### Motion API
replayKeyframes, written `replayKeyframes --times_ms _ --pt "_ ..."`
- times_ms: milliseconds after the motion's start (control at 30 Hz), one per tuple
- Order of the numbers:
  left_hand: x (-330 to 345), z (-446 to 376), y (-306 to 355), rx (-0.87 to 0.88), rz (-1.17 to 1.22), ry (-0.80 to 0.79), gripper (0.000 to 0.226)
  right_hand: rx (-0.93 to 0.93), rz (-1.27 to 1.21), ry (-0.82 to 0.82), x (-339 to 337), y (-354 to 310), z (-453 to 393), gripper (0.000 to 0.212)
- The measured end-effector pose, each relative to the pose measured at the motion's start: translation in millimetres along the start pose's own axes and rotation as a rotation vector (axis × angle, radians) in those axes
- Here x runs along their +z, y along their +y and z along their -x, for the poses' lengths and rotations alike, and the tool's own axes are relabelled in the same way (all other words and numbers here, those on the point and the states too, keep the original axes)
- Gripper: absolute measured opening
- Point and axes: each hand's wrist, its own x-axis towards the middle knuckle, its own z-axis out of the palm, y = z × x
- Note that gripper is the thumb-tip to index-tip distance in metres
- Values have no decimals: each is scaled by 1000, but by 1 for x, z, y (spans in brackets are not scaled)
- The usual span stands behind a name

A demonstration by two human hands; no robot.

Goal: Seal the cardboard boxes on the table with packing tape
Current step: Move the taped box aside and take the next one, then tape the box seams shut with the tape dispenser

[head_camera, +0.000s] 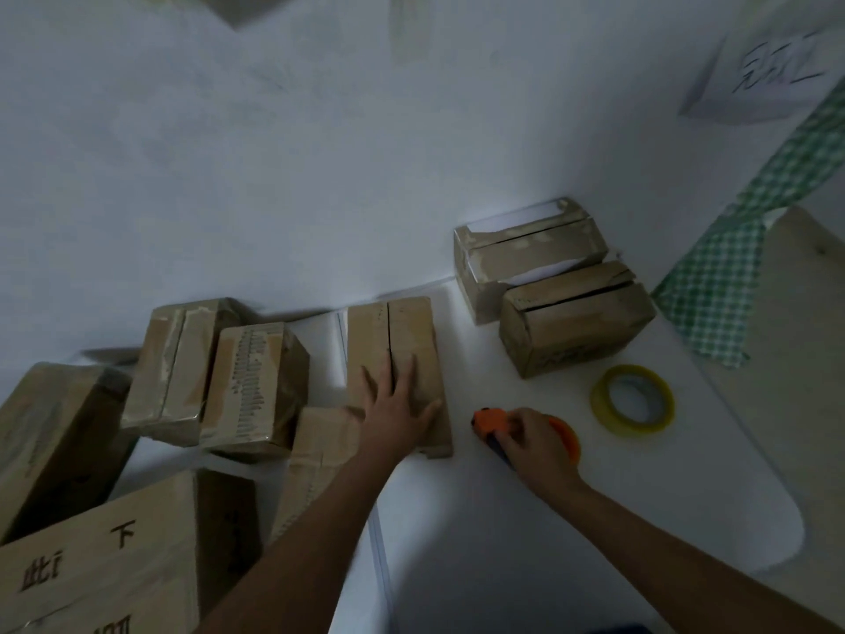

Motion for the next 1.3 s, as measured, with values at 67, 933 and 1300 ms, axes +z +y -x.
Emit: replayKeyframes --times_ms 67,933,1300 --pt "5 3 2 -4 -23 -9 87 71 90 36 -7 18 2 30" --pt "57 88 -1 357 -416 -124 109 -239 -201 267 -53 -11 46 22" --pt "8 67 -17 755 -704 -429 114 -193 -40 64 -69 -29 60 46"
